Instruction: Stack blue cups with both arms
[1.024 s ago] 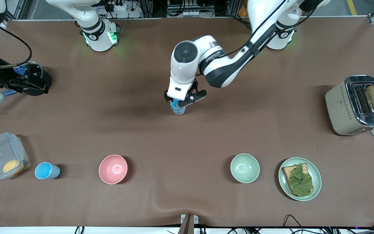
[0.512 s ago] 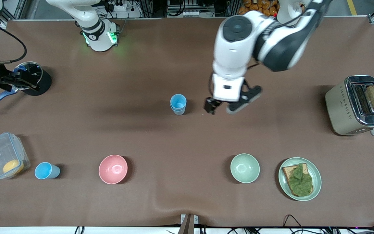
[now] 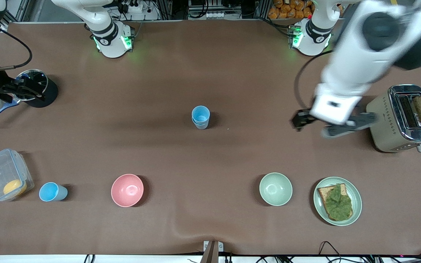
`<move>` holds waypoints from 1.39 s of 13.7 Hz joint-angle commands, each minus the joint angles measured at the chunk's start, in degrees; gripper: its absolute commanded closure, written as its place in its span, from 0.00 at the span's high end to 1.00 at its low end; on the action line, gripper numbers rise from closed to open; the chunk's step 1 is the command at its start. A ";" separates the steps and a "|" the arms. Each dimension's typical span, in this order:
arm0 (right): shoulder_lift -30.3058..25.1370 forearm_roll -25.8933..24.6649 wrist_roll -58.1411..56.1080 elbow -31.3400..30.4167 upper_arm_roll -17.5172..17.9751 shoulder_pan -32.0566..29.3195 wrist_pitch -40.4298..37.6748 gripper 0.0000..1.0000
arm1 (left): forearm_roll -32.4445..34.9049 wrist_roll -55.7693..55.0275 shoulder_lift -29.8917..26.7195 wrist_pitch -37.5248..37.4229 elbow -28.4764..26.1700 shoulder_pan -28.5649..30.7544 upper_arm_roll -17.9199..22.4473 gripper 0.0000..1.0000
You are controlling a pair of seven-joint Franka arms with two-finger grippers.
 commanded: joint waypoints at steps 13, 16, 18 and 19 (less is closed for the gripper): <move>-0.41 3.97 -0.17 0.56 -0.46 -0.29 -1.82 1.00 | -4.52 27.01 -10.02 -6.15 -4.23 2.74 13.70 1.00; -0.85 7.59 -0.61 0.56 -0.64 -1.69 -3.49 1.00 | -4.79 27.28 -10.02 -7.11 -3.62 2.74 13.70 1.00; -0.85 6.89 -0.87 0.56 -0.64 -2.05 -3.76 1.00 | -4.79 28.50 -10.11 -7.90 -3.44 2.74 13.53 1.00; -0.59 6.63 -1.05 0.47 -0.72 -2.14 -3.58 1.00 | -4.79 29.81 -10.02 -7.91 -3.44 2.74 13.52 1.00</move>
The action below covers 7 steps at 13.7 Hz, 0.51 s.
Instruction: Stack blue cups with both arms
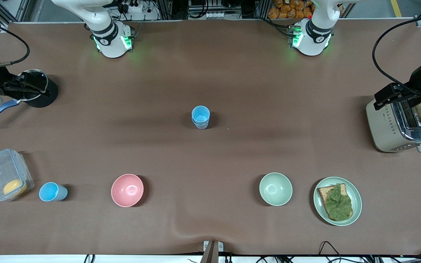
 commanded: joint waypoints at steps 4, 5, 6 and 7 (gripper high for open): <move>-0.52 -1.74 -0.92 0.35 0.40 -1.15 -0.56 1.00 | -1.89 3.57 -0.92 -0.99 -0.47 0.16 -0.63 1.00; -0.61 -1.74 -0.92 0.18 0.40 -1.15 -0.65 1.00 | -1.90 3.49 -0.92 -1.08 -0.56 0.07 -0.63 1.00; -0.52 -1.74 -0.75 -0.17 0.40 -1.15 -0.65 1.00 | -1.90 3.66 -1.00 -1.08 -0.56 0.07 -0.63 1.00; -0.52 -1.74 -0.57 -0.18 0.40 -0.80 -0.57 1.00 | -1.90 4.10 -1.01 -1.08 -0.56 0.16 -0.63 1.00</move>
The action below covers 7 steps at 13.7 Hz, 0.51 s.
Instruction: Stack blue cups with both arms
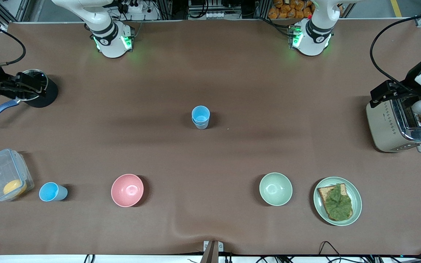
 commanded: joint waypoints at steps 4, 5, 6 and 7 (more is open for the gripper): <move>-0.44 -0.84 -0.23 -0.31 0.44 -0.19 -0.40 1.00 | -1.66 2.47 -0.98 -0.73 -0.64 0.18 -0.05 1.00; -0.35 -0.84 -0.23 -0.31 0.44 -0.19 -0.40 1.00 | -1.57 2.39 -0.98 -0.73 -0.56 -0.17 -0.05 1.00; -0.35 -0.84 -0.23 -0.22 0.44 -0.10 -0.32 1.00 | -1.39 2.39 -0.98 -0.73 -0.47 -0.35 0.13 1.00; -0.35 -0.84 -0.23 -0.22 0.44 -0.10 -0.31 1.00 | -1.39 2.39 -0.98 -0.64 -0.38 -0.43 0.13 1.00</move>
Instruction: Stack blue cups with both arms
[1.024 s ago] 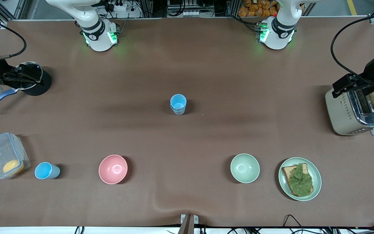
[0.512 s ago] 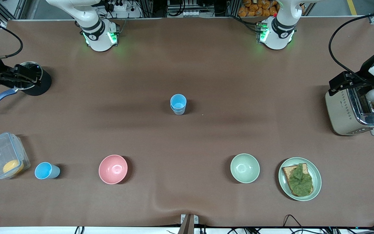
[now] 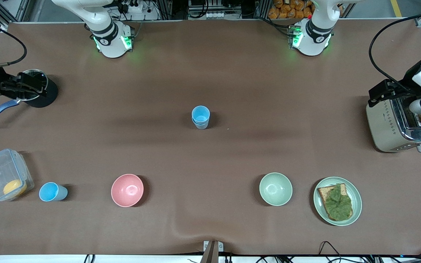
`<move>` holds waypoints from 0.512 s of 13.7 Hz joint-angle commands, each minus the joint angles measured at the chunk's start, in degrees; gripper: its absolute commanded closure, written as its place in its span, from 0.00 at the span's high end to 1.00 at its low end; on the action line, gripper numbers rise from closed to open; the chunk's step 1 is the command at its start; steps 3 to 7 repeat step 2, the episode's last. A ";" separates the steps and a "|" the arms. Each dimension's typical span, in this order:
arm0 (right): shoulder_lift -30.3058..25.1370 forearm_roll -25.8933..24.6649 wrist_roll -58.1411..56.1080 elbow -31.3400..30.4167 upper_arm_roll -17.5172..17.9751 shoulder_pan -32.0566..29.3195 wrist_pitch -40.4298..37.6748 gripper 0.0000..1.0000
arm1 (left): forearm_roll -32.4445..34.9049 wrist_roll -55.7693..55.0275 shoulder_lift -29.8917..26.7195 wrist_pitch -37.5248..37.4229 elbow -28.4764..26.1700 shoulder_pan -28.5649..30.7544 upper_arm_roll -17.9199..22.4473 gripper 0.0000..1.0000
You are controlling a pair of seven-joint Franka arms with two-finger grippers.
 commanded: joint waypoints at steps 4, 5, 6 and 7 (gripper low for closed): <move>-0.37 -0.82 -0.06 -0.20 0.47 0.06 -0.31 1.00 | -1.14 0.90 -1.07 -0.64 -0.37 -0.42 -0.03 1.00; -0.37 -0.82 -0.06 -0.20 0.47 0.06 -0.31 1.00 | -1.14 0.90 -1.07 -0.64 -0.37 -0.42 -0.03 1.00; -0.37 -0.82 -0.06 -0.20 0.47 0.06 -0.31 1.00 | -1.14 0.90 -1.07 -0.64 -0.37 -0.42 -0.03 1.00; -0.37 -0.82 -0.06 -0.20 0.47 0.06 -0.31 1.00 | -1.14 0.90 -1.07 -0.64 -0.37 -0.42 -0.03 1.00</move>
